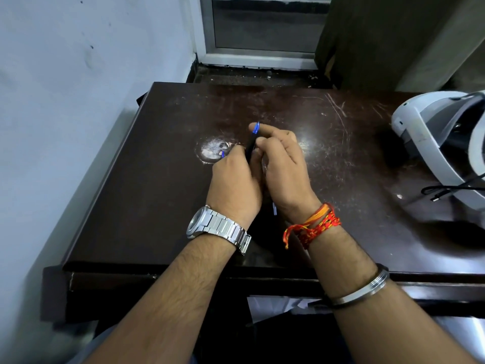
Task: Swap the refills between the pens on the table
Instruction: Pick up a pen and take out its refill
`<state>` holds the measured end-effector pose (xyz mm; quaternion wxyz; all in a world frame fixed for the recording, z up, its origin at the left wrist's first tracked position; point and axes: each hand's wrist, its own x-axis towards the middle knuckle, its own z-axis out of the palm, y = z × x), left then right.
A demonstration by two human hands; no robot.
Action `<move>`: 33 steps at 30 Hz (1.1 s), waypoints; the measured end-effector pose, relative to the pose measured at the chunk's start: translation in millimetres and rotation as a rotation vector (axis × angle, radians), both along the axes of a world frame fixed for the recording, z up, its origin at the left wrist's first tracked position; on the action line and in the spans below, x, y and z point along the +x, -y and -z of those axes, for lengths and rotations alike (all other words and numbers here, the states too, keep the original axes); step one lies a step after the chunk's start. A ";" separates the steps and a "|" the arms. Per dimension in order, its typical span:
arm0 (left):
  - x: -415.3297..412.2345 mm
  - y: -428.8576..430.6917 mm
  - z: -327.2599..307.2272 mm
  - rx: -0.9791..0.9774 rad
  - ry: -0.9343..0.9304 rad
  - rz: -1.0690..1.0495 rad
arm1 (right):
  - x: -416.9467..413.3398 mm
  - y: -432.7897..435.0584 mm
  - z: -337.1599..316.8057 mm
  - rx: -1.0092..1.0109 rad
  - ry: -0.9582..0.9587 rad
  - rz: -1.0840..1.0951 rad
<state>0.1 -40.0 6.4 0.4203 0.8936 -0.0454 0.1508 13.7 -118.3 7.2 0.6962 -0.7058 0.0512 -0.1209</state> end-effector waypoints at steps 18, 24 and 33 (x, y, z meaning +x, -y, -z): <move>0.3 0.4 1.6 0.006 0.021 0.023 | -2.7 2.2 -6.0 -0.004 -0.062 0.011; 1.2 -1.5 2.4 -0.005 0.020 0.007 | -0.1 7.4 -4.0 -0.058 -0.007 0.082; 1.1 -1.4 4.0 0.004 0.028 0.023 | -0.2 5.8 0.6 -0.054 -0.016 0.034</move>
